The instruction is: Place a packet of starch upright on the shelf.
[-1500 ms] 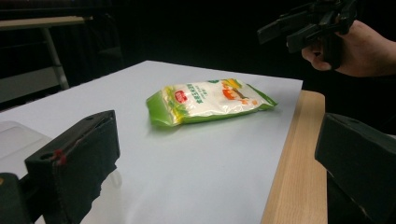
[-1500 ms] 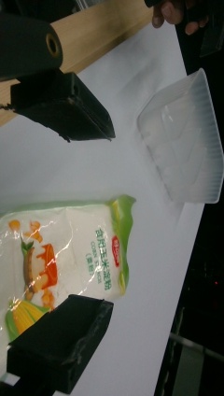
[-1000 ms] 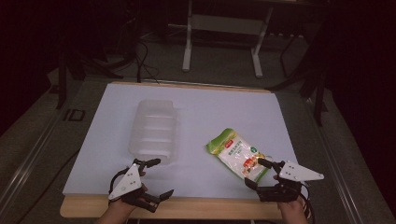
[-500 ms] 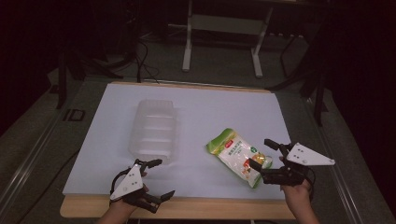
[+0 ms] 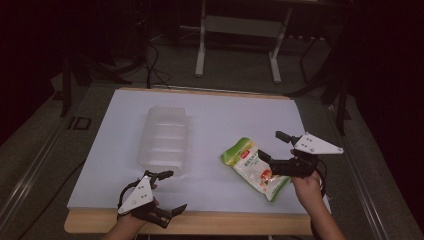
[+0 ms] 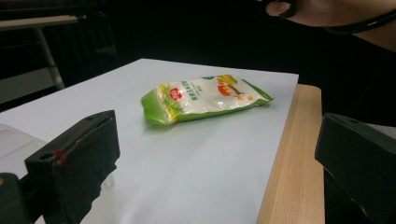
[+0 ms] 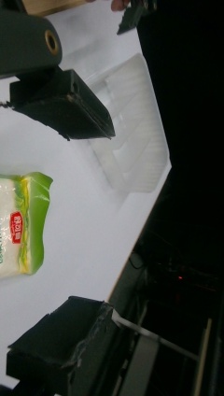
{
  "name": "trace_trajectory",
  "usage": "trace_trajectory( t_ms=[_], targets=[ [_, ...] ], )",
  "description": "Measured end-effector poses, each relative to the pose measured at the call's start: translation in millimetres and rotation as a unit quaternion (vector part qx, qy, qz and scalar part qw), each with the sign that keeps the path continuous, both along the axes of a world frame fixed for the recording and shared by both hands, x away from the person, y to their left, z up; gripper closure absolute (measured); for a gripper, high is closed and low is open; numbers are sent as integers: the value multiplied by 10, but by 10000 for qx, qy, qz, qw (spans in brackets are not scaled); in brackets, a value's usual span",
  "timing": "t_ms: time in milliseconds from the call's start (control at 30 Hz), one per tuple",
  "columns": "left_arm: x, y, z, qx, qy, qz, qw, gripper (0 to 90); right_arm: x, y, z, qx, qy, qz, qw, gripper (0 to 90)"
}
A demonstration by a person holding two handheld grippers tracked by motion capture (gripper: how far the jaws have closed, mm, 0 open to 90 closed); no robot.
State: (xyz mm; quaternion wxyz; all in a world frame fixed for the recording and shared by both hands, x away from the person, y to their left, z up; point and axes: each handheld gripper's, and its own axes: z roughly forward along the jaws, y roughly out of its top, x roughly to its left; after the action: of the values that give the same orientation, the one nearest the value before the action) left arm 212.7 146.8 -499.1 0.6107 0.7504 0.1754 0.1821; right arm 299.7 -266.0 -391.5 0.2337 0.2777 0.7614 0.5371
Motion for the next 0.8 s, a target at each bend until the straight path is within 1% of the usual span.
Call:
trace_trajectory(
  t_ms=[133, 167, 200, 233, 267, 333, 400, 467, 500, 533, 667, 700, 733, 767, 800],
  targets=[
    [6, 5, -3, 11, 2, -1, 10000, 2, 145, 28, -17, 44, 154, 30, 9999, 112],
    [6, 5, -3, 11, 2, -1, 10000, 2, 178, 33, -21, 57, 171, 0, 9998, 112],
    [7, 6, -4, 11, 6, 2, 10000, 2, 214, 42, -20, 37, 181, -99, 9998, 112],
    [7, 5, -5, 11, 10, 0, 10000, 2, 214, 42, -20, 37, 181, -99, 9998, 112],
    [8, 4, -6, 5, 21, -12, 10000, 2, 282, 46, -27, 64, 221, -101, 9997, 112],
    [8, 3, -7, 12, 24, -15, 10000, 2, 346, 40, -46, 100, 291, -14, 9995, 112],
    [11, 1, -9, 15, 33, -26, 10000, 2, 376, 42, -60, 101, 311, -55, 9994, 112],
    [12, -2, -12, 20, 33, -29, 10000, 2, 474, 32, -127, 56, 386, -43, 9992, 112],
    [12, -3, -12, 21, 36, -33, 10000, 2, 474, 32, -127, 56, 386, -43, 9992, 112],
    [12, -3, -13, 26, 35, -36, 10000, 2, 535, 30, -194, 18, 447, -59, 9990, 113],
    [14, -7, -17, 38, 49, -47, 10000, 2, 662, 23, -339, 61, 732, -88, 9973, 113],
    [14, -8, -17, 39, 47, -50, 10000, 2, 690, 22, -372, 40, 773, -120, 9969, 115],
    [14, -8, -17, 39, 47, -50, 10000, 2, 690, 22, -372, 40, 773, -120, 9969, 115],
    [14, -9, -17, 37, 50, -56, 10000, 2, 746, 18, -437, 24, 865, -123, 9962, 115],
    [14, -10, -17, 42, 51, -56, 10000, 2, 746, 18, -437, 24, 865, -123, 9962, 115]
  ],
)
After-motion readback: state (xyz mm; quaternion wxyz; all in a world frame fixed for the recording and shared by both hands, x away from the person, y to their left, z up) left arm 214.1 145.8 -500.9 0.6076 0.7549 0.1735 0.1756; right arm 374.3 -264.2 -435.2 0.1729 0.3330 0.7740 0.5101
